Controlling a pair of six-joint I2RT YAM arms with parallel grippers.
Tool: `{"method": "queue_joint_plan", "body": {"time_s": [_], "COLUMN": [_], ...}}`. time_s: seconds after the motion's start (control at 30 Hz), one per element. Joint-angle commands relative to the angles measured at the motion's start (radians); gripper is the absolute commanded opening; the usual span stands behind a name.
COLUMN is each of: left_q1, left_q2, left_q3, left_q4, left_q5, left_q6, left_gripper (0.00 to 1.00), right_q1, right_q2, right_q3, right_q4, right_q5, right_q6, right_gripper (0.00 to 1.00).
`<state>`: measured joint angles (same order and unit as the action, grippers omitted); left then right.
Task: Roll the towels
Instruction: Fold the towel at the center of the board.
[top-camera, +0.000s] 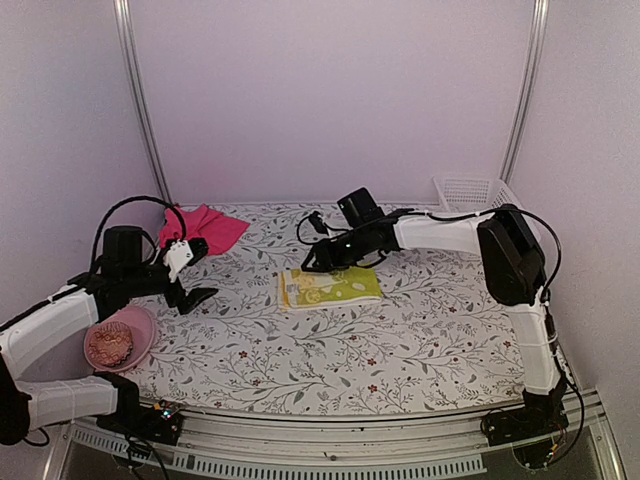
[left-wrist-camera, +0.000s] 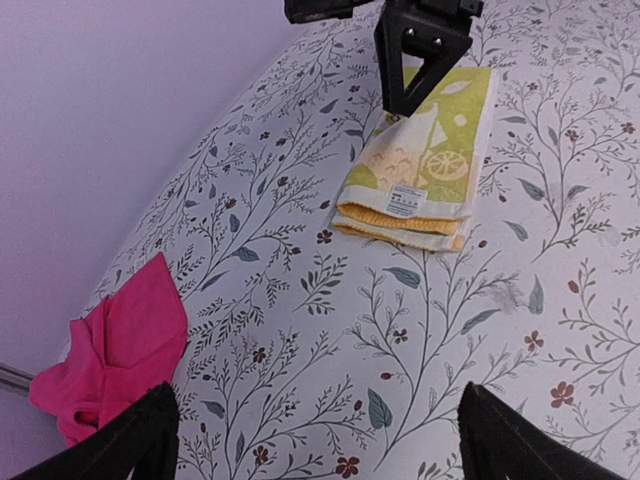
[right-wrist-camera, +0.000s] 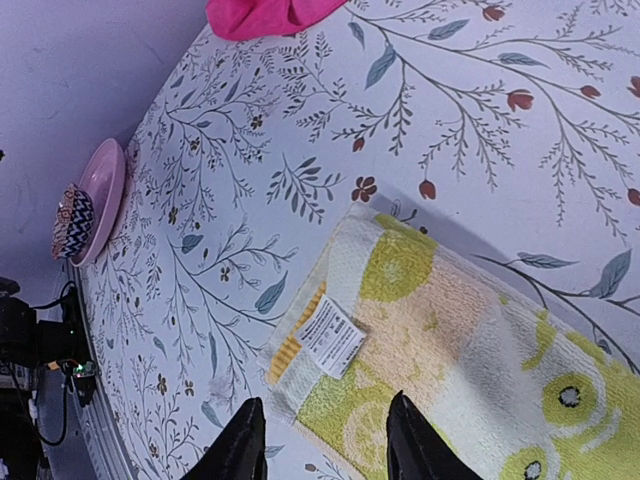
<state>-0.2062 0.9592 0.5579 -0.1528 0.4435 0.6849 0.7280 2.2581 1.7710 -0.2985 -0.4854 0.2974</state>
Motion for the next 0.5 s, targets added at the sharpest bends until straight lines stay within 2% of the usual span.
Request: {"method": "queue_joint_plan", "body": {"time_s": [0.0, 0.13, 0.23, 0.3, 0.47], "left_q1": [0.01, -0.002, -0.057, -0.121, -0.269], "left_q2": [0.034, 0.116, 0.216, 0.294, 0.489], "left_q3": [0.009, 0.072, 0.148, 0.209, 0.381], "left_q4": [0.027, 0.048, 0.058, 0.064, 0.047], "left_q5": [0.055, 0.1, 0.088, 0.05, 0.042], "left_q6": [-0.025, -0.04, -0.041, -0.048, -0.109], "left_gripper": [0.97, 0.97, 0.97, 0.93, 0.72], "right_q1": [0.016, 0.008, -0.023, -0.052, -0.108], "right_q2": [0.014, -0.061, -0.146, -0.205, -0.281], "right_q3": [0.034, -0.028, -0.134, -0.242, -0.412], "right_q4": [0.045, 0.049, 0.082, 0.154, 0.267], "right_q5": [-0.074, -0.036, 0.009, 0.014, 0.043], "right_q6": [0.005, -0.019, -0.017, -0.006, 0.015], "right_gripper": [0.44, 0.45, 0.43, 0.41, 0.32]}}
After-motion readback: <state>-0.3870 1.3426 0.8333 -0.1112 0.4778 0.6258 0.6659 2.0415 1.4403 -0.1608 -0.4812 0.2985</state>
